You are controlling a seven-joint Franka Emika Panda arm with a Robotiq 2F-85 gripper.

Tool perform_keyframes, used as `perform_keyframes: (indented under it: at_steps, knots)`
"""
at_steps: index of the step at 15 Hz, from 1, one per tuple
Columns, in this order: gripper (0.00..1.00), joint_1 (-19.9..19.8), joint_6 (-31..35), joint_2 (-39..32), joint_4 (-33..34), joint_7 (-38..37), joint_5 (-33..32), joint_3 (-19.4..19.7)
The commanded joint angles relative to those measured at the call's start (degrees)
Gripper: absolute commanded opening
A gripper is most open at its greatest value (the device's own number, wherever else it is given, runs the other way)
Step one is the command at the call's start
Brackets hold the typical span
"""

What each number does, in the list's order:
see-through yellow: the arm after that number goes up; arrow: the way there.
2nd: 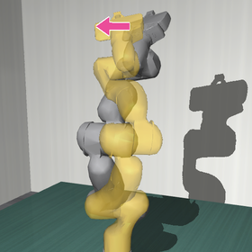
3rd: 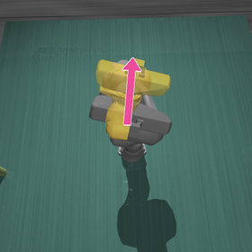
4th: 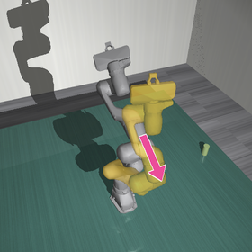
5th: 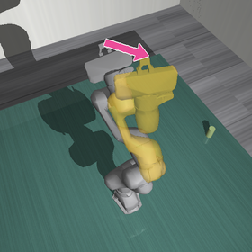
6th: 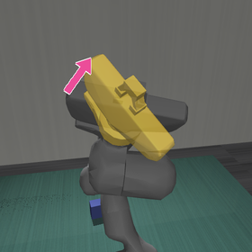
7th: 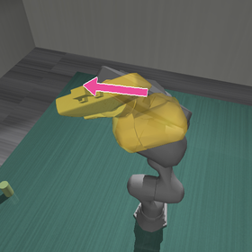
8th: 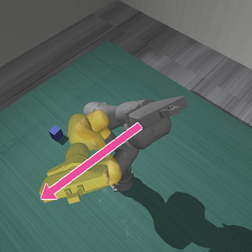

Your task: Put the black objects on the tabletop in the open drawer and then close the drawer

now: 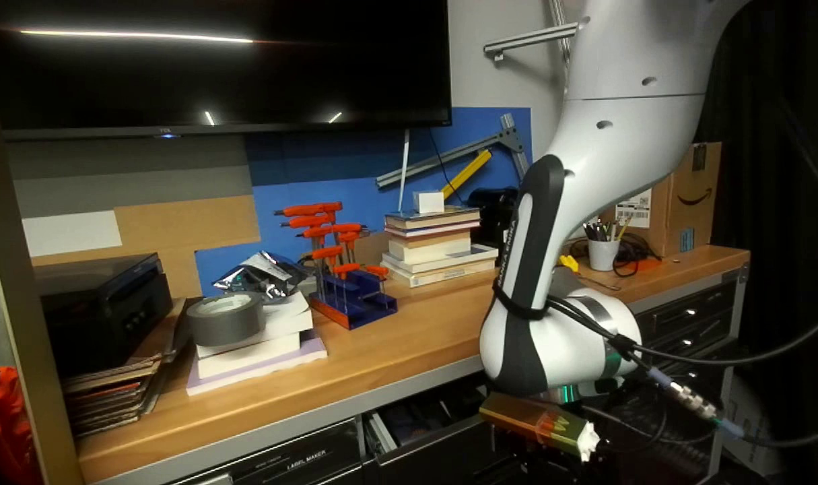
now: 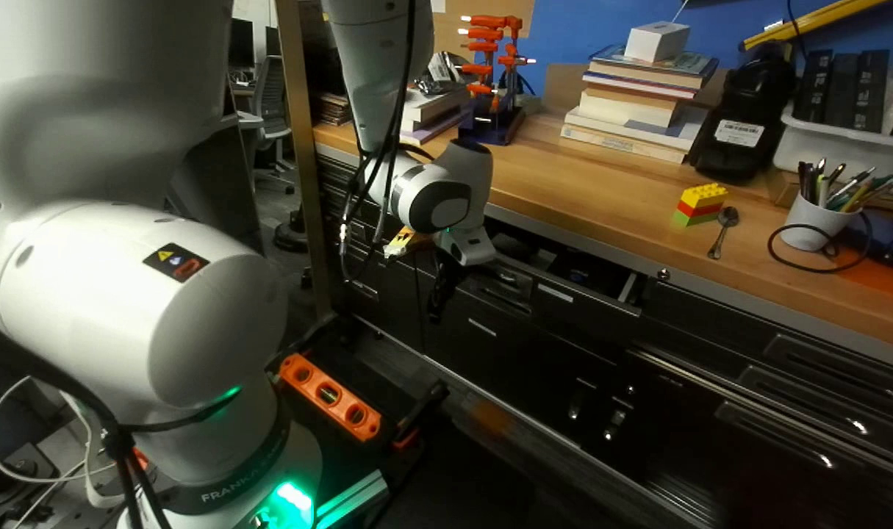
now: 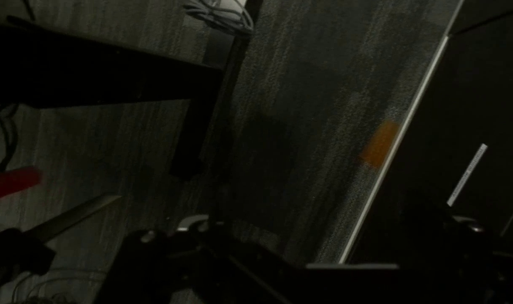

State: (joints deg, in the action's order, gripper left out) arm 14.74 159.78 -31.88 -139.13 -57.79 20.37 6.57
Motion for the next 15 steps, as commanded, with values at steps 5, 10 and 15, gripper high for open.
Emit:
perform_keyframes:
  at_steps: [5,10,15]
  knots:
    - [1.0,-6.93,11.9,-8.45,12.02,-3.6,8.59,-10.04]
    - [1.0,-7.21,22.32,-11.39,14.2,-5.73,10.9,-13.39]
    - [1.0,-1.06,22.21,-8.16,7.98,-4.26,7.15,-5.97]
